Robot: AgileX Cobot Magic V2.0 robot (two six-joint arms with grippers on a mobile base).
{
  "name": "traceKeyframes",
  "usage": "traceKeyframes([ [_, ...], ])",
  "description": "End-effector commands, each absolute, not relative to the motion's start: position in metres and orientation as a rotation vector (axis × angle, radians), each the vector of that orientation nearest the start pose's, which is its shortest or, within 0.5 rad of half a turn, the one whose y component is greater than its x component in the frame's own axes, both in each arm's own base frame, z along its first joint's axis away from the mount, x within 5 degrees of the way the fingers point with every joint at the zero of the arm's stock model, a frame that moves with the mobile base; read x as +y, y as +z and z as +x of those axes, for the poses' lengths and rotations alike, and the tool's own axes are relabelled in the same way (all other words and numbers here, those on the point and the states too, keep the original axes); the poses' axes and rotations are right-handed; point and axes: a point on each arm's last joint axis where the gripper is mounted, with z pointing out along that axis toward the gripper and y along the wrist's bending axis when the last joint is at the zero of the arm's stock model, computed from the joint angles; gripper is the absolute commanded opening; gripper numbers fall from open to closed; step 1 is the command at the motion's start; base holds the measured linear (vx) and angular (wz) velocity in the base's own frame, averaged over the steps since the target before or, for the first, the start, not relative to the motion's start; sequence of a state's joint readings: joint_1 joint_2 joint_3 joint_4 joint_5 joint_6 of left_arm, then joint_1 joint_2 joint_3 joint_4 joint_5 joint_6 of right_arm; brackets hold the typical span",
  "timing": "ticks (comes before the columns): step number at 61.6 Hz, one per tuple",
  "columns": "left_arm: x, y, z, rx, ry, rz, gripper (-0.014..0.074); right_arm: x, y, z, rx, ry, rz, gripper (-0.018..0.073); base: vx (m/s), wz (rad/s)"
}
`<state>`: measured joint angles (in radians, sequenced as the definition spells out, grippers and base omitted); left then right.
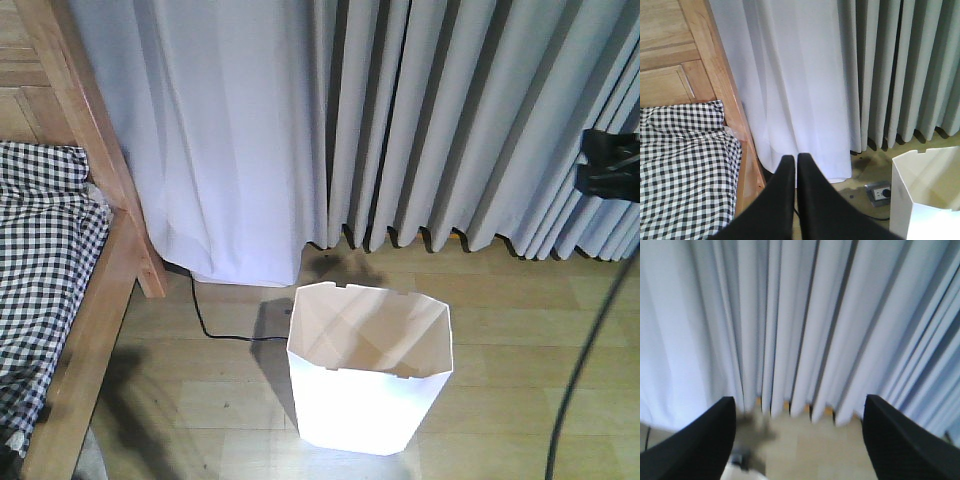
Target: Move trash bin to bedside with robot
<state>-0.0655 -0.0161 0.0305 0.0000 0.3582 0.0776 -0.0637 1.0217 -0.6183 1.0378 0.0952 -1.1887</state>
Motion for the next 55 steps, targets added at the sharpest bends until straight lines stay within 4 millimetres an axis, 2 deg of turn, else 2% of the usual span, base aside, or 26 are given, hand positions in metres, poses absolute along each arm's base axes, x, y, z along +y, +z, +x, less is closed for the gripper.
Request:
traceKeyframes([
  [1,-0.004,0.173,0.054,1.78,0.005,0.124,-0.0007,-0.007,0.314,0.189,1.811,-0.101,-0.128,0.0512,0.0,0.0],
  [9,-0.004,0.173,0.054,1.78,0.005,0.124,-0.0007,-0.004,0.315,0.145,1.699,-0.072,-0.081,0.0512,0.0,0.0],
  [18,-0.004,0.173,0.054,1.78,0.005,0.124,-0.0007,0.0,0.306,0.098,1.564,-0.066,-0.065,0.0512,0.0,0.0],
  [28,-0.004,0.173,0.054,1.78,0.005,0.124,-0.0007,0.005,0.283,0.064,1.463,-0.052,-0.092,0.0512,0.0,0.0],
  [37,-0.004,0.173,0.054,1.78,0.005,0.124,-0.0007,0.007,0.269,0.052,1.416,-0.048,-0.104,0.0512,0.0,0.0],
  [48,-0.004,0.173,0.054,1.78,0.005,0.124,-0.0007,0.009,0.266,0.05,1.413,-0.031,-0.12,0.0511,0.0,0.0],
  [52,-0.004,0.173,0.054,1.78,0.005,0.124,-0.0007,0.009,0.266,0.05,1.415,-0.028,-0.124,0.0484,0.0,0.0],
  [55,-0.004,0.173,0.054,1.78,0.005,0.124,-0.0007,0.009,0.266,0.05,1.415,-0.028,-0.124,0.0426,0.0,0.0],
])
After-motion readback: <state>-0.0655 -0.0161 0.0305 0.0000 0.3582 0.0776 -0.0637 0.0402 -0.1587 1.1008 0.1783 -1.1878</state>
